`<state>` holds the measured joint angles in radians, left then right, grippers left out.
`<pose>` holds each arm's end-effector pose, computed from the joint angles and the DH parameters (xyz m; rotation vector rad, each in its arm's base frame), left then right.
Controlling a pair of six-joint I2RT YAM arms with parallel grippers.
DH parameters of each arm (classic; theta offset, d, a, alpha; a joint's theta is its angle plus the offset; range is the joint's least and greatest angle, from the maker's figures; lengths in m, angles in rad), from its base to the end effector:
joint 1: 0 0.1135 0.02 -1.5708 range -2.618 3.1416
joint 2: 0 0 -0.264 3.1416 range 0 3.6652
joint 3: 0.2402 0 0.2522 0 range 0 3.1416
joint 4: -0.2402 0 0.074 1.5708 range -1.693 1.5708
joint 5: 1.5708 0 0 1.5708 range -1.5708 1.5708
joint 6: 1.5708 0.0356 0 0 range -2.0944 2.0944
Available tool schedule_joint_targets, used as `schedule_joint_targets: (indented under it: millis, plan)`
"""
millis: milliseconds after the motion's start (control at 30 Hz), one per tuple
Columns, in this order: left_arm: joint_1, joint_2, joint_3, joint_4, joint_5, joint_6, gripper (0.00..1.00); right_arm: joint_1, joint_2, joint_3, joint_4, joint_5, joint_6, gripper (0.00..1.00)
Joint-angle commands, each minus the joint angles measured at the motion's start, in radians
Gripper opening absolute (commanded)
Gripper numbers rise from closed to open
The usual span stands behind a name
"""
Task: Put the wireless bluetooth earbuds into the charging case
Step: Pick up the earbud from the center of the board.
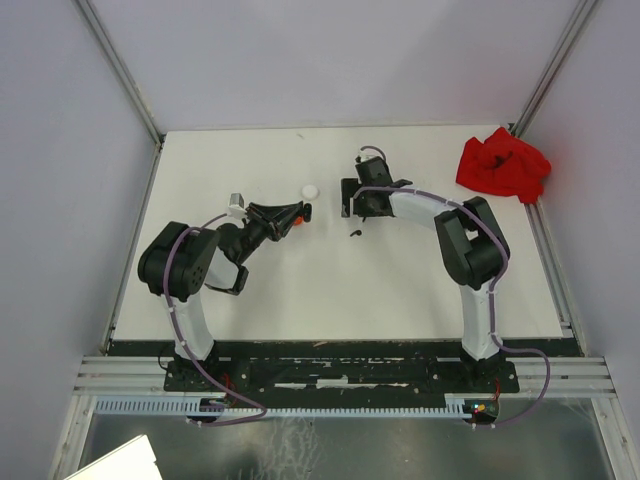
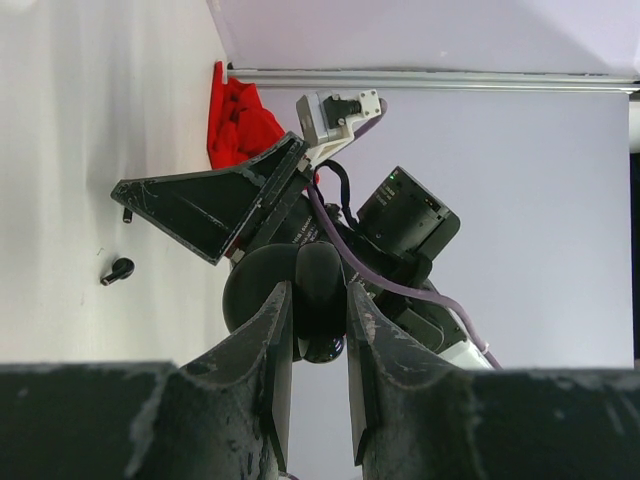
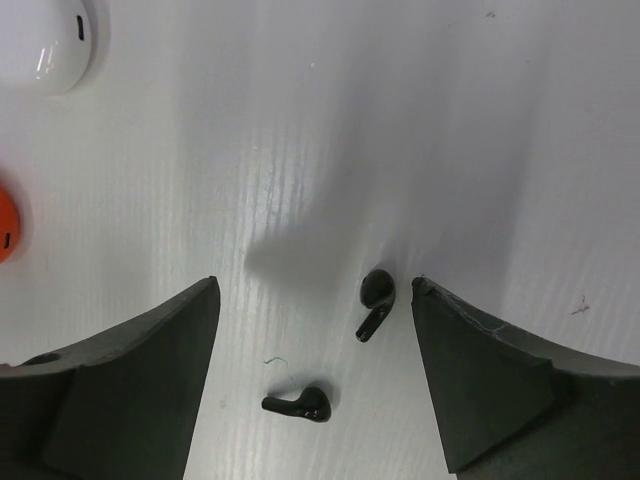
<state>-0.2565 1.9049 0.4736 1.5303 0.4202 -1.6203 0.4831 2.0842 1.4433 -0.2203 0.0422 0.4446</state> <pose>0.2923 -0.0917 0.1392 -0.7737 1.5992 -1.7582 0.4021 0.2092 0.1620 -0.0282 2.4646 0.3620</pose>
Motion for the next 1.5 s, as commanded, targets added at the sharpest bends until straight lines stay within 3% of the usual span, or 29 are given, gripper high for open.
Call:
schedule_joint_targets:
  millis: [0,300,433,700,1167,1467]
  plan:
    - [0.006,0.008,0.003,0.198,0.012,-0.044,0.03,-0.003,0.027,0.077,-0.092,0.074,-0.019,0.84]
    - [0.007,0.012,0.001,0.199,0.011,-0.044,0.03,-0.002,0.066,0.13,-0.161,0.078,-0.016,0.6]
    - [0.006,0.014,0.002,0.198,0.01,-0.044,0.03,-0.002,0.083,0.155,-0.192,0.077,-0.011,0.55]
    - [0.01,0.01,-0.003,0.199,0.012,-0.044,0.03,-0.002,0.099,0.175,-0.209,0.065,-0.002,0.48]
    - [0.014,0.009,-0.008,0.2,0.012,-0.042,0.03,-0.002,0.096,0.183,-0.218,0.073,0.004,0.46]
    - [0.014,0.012,-0.007,0.199,0.012,-0.042,0.03,-0.003,0.108,0.192,-0.218,0.073,0.018,0.38]
